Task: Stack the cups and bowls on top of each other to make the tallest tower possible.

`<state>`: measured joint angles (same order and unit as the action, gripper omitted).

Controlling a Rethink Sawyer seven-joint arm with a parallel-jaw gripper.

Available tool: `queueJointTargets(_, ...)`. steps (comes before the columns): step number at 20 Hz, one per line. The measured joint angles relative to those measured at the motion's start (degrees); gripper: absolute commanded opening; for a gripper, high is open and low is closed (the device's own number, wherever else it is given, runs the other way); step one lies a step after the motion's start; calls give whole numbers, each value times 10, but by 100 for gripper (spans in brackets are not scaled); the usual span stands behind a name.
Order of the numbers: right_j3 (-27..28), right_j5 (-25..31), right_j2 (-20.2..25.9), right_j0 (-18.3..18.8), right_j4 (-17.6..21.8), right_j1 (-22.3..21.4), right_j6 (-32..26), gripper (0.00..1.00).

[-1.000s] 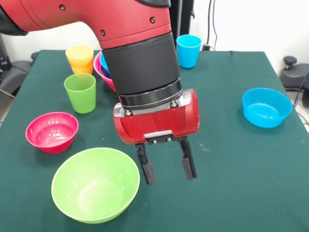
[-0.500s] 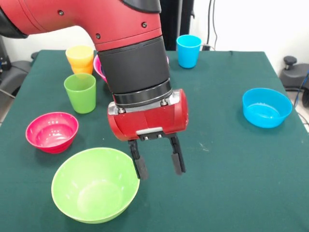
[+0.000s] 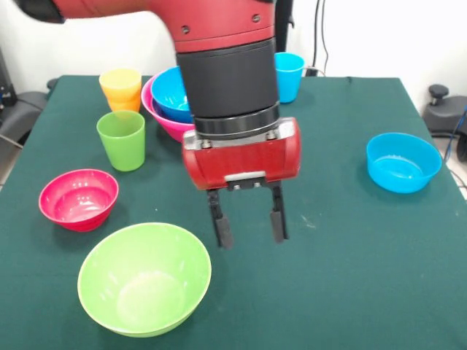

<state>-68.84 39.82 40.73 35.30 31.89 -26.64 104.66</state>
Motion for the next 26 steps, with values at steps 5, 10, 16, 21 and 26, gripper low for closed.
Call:
queueJointTargets(5, 0, 0, -15, -26, 1, -6, 0, 100)
queueJointTargets(10, 0, 0, -22, -38, 1, -5, 0, 100)
queueJointTargets(16, 0, 0, -23, -32, 1, -5, 0, 100)
queueJointTargets(21, 0, 0, -23, -22, 0, -5, 0, 100)
queueJointTargets(26, 0, 0, -23, -4, 0, -5, 0, 100)
